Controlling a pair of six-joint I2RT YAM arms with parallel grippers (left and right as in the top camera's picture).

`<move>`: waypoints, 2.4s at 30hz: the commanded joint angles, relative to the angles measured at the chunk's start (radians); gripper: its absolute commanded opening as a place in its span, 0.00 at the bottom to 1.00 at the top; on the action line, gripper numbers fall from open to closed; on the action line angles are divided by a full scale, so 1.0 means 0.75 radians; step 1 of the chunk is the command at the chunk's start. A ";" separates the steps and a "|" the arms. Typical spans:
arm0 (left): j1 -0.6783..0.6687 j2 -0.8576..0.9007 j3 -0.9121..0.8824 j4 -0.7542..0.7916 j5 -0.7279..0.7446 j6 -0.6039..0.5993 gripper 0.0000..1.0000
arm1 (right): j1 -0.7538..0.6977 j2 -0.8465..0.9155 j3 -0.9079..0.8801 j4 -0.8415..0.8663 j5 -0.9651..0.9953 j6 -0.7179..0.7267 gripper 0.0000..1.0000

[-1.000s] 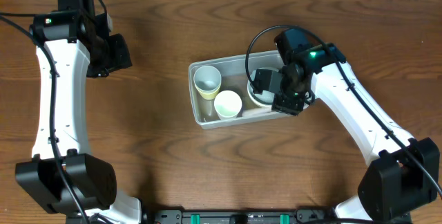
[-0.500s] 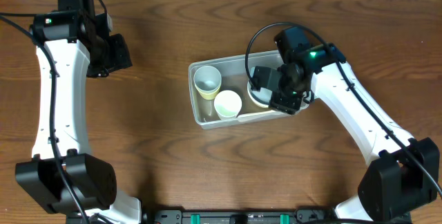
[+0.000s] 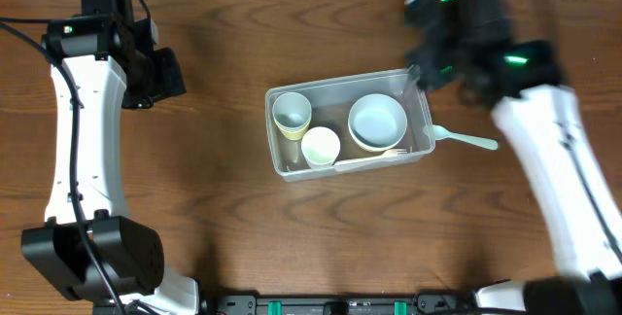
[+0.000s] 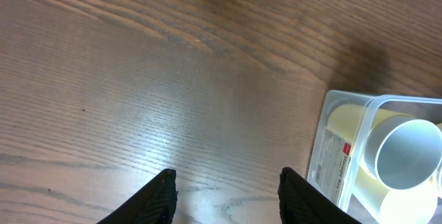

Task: Pack container
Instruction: 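Move the right gripper down to the pale green spoon, then close the right gripper on the green spoon handle and lift it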

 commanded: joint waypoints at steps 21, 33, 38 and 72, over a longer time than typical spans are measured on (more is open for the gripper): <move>-0.002 -0.023 -0.005 -0.010 0.013 -0.002 0.49 | -0.466 0.319 -0.290 -0.323 -0.147 -0.882 0.95; -0.002 -0.023 -0.005 -0.010 0.013 -0.002 0.49 | -0.389 0.530 -0.315 -0.262 -0.153 -1.054 0.93; -0.002 -0.023 -0.005 -0.010 0.013 -0.002 0.49 | -0.376 0.594 -0.315 -0.230 -0.117 -1.063 0.93; -0.002 -0.023 -0.005 -0.010 0.013 -0.002 0.49 | -0.380 0.747 -0.319 -0.089 -0.124 -1.047 0.90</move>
